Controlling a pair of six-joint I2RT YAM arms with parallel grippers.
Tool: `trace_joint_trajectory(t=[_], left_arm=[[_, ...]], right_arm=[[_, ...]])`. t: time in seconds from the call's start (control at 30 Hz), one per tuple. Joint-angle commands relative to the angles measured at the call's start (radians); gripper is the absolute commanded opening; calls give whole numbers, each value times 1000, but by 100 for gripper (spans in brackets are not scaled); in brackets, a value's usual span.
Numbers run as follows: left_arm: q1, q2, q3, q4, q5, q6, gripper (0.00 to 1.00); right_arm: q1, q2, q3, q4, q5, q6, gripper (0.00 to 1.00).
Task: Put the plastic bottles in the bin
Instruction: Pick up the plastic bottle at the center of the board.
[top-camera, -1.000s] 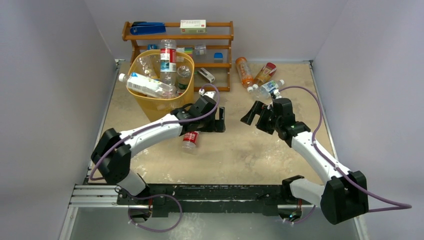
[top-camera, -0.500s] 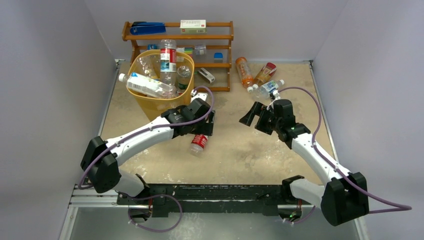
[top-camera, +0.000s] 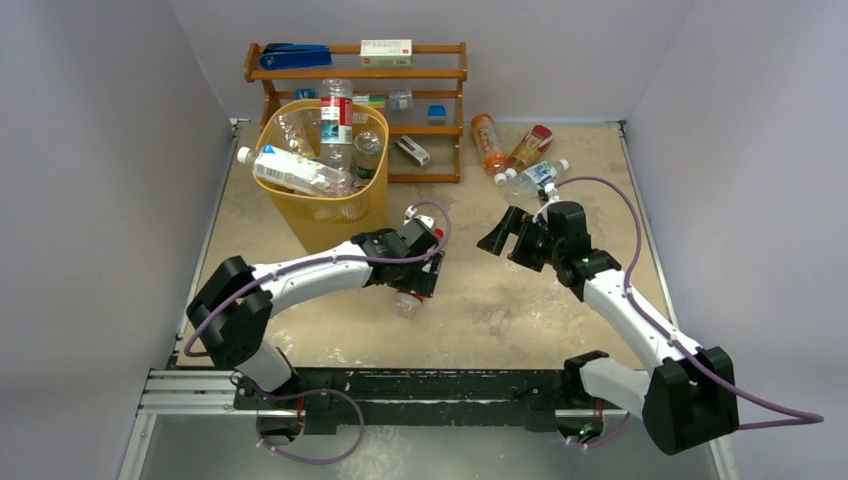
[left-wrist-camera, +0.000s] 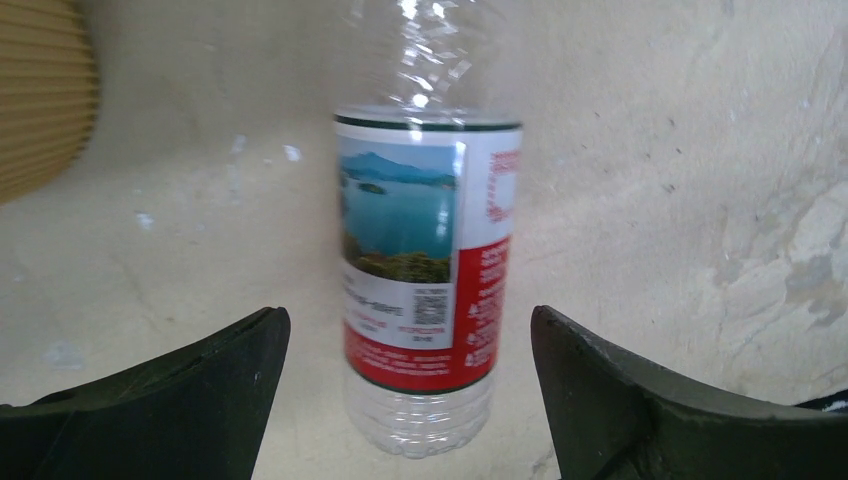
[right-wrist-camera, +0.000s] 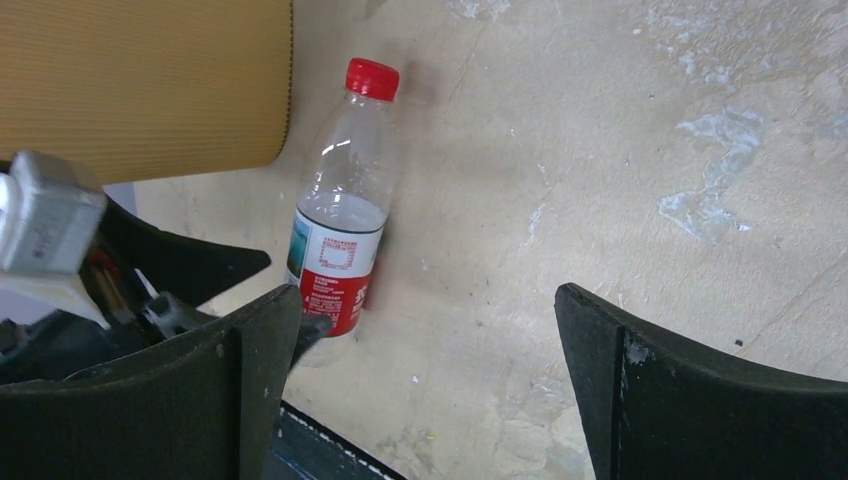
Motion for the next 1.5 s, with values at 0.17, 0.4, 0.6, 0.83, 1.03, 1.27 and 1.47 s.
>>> trace_joint_trajectory(t=[0.17,0.4,0.6,0.83,1.03,1.27,1.47], left_arm=[[-108,79,-22,81,-24,-25,84],[-110,77,27,20,-81,-22,54],[-110,29,178,-98,-111,17,52],[-107,1,505,-303,-166,87,52],[-69,33,834,-454,-185,134,53],[38,61,1074,-535,-163,177,54],[200,58,1120,-539,-124,216,54]], right_arm=[[0,-42,-37,35,-27,-4,99],[0,-68,-58,26,-36,-6,99],[1,-91,-67,14,-43,1,99],[-1,-110,-65,15,-28,5,98],[1,-124,-80,26,-27,13,98],[1,-124,-83,25,-30,13,98],[1,-117,-84,33,-34,13,98]])
